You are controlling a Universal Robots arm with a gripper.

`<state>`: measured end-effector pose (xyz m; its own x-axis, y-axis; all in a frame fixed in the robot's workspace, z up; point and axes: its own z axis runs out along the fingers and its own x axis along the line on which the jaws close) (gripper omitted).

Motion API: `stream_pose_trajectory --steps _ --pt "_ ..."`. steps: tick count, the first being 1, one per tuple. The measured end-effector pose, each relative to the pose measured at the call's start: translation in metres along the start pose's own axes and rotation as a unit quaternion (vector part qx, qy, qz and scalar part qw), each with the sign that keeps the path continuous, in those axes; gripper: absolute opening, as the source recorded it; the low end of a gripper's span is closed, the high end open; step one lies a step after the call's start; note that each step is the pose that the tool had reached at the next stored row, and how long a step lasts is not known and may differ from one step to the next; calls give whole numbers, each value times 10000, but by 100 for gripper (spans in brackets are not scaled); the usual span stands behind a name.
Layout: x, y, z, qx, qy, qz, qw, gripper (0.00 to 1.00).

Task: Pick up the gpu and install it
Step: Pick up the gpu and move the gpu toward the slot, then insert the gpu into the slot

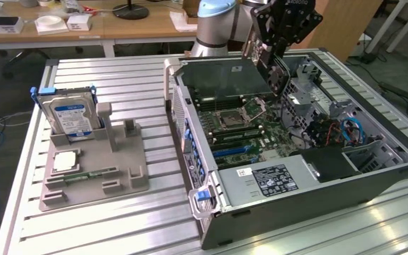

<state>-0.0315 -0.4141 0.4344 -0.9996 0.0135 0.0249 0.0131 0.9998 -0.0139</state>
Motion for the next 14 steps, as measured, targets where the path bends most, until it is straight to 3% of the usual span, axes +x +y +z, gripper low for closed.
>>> stream_pose_trajectory --steps 12,14 --pt "0 0 0 0 0 -4 10000 26" --pt "0 0 1 3 -2 -137 9999 26"
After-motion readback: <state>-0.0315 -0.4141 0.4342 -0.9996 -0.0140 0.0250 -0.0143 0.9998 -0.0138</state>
